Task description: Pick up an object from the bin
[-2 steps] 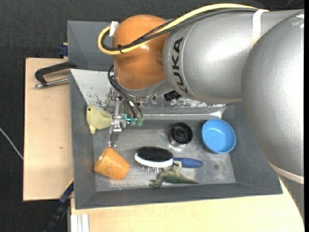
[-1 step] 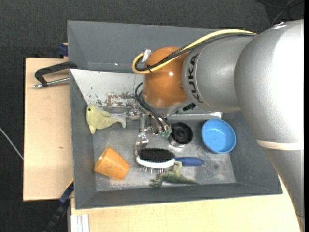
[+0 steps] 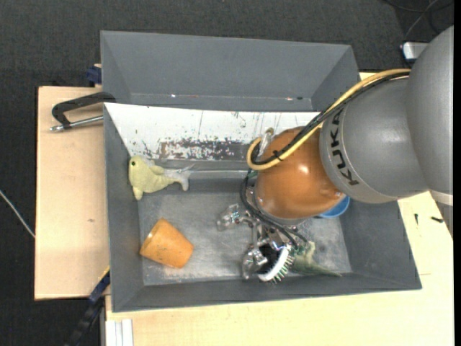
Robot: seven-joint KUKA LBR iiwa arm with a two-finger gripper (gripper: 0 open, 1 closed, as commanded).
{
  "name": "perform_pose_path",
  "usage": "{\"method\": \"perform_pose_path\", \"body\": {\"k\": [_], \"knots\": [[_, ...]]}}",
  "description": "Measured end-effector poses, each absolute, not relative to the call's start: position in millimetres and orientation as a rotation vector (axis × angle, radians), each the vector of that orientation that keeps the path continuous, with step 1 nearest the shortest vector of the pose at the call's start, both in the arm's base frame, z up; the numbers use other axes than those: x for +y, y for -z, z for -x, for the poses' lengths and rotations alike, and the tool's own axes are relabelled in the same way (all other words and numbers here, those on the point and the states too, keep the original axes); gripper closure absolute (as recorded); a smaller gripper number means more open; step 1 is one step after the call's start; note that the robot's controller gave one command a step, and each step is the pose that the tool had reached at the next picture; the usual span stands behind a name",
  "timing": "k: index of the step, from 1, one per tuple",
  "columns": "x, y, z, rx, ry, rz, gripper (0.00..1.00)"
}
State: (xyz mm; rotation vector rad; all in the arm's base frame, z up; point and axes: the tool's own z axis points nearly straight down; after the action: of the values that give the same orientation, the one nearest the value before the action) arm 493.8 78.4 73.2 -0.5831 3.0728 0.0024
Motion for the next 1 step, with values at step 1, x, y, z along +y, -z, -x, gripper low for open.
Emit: {"method": "perform_pose_path", "body": {"k": [1], "knots": [[78.8,-72.5,-492.1,3.082,-0.002,0.586,1.0]]}}
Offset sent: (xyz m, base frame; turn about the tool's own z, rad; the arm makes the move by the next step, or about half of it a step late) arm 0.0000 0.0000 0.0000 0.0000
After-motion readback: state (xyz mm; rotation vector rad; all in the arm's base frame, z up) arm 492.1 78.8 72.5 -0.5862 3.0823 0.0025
